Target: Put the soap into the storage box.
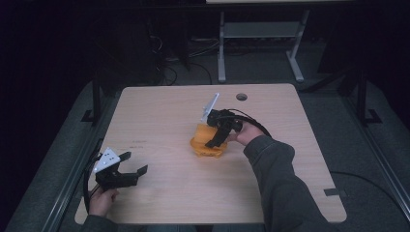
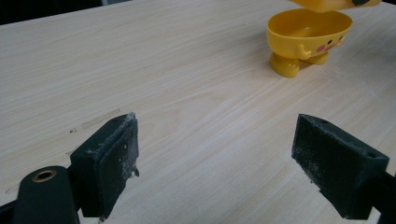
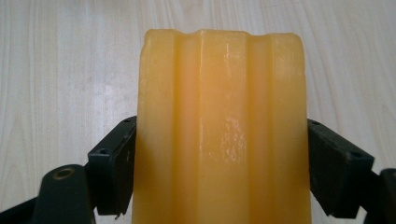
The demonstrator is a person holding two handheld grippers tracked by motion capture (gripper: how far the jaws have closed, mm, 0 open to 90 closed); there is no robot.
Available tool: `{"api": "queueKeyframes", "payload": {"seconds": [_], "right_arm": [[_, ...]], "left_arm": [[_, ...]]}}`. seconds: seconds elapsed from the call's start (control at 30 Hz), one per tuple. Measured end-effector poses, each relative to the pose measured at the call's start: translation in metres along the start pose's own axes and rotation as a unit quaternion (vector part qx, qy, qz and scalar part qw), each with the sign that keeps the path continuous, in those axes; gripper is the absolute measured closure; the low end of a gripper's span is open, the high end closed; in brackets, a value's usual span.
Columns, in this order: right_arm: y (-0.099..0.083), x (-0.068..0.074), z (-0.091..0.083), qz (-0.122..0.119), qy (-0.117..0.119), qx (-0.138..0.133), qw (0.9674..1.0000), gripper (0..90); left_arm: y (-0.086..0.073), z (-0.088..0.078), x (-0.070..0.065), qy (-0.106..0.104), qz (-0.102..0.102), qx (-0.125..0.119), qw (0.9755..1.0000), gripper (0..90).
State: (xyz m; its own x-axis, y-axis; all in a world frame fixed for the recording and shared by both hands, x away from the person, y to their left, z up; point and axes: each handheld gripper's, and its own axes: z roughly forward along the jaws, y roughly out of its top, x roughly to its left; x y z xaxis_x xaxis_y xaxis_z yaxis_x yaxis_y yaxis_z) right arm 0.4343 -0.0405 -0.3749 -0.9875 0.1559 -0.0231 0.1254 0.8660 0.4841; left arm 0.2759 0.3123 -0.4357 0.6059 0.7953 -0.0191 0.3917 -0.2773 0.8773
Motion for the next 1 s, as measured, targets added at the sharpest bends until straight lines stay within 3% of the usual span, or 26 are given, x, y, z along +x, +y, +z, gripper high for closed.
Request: {"api": "queueKeyframes", "payload": {"seconds": [1.0], "right_arm": [[0.006,0.000,0.022,-0.015,0.010,0.018,0.9997,20.3]], "left_arm": [[0.000,0.000,-0.001,-0.001,-0.004,-0.004,1.0000,14.1]]}}
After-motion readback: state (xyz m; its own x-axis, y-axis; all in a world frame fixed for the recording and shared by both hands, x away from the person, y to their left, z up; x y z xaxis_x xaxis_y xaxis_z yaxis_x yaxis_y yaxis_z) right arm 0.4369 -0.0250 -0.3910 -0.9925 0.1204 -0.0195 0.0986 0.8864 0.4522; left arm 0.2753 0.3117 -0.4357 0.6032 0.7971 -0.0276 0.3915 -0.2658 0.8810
